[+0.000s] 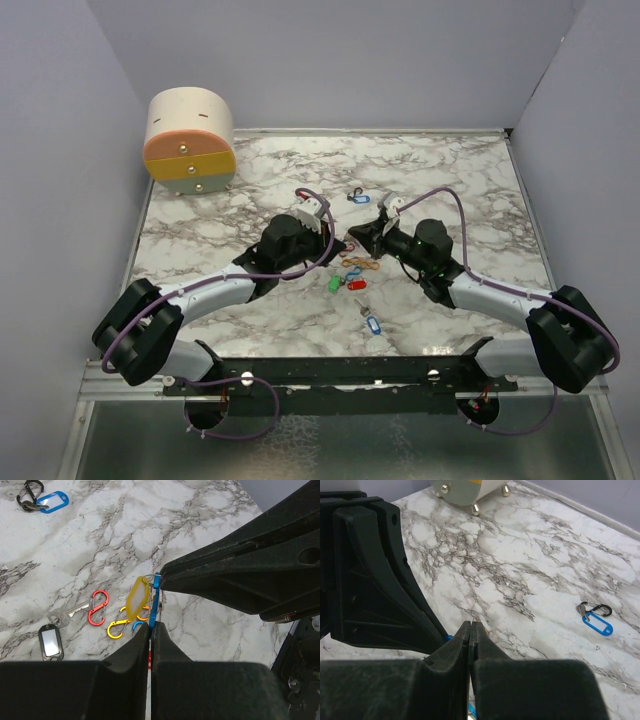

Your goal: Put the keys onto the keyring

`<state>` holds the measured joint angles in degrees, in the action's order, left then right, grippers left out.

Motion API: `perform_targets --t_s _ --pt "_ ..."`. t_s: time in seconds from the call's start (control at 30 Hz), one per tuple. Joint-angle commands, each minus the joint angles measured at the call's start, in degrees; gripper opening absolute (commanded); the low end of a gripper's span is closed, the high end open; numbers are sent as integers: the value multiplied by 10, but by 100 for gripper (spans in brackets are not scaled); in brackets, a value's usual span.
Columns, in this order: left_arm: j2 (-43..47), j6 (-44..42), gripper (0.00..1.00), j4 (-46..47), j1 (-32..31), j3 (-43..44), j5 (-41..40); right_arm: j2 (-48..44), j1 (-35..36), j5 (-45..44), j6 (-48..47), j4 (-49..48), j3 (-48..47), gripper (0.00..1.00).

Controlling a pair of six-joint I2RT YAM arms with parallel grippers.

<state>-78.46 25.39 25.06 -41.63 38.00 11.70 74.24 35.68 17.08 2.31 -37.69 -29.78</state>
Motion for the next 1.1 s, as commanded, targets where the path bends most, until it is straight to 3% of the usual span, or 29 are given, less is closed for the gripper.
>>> perform_targets --t_s 0.0,0.47,0.9,0.93,0.97,1.07 --pt "13 3 0 18 1 -9 -2 1 4 -34 2 -4 -7 1" --pt "32 6 0 18 1 -20 -26 15 4 -136 17 35 -26 1" --pt "26 9 0 18 1 -12 -35 9 4 -123 15 36 -25 1" --pt "25 9 2 18 1 -12 -40 6 4 -126 16 35 -24 1" --pt "25 12 11 18 2 -12 -46 2 4 -129 16 35 -21 1" --pt "28 23 46 10 3 -16 -79 -8 4 -141 15 38 -19 1"
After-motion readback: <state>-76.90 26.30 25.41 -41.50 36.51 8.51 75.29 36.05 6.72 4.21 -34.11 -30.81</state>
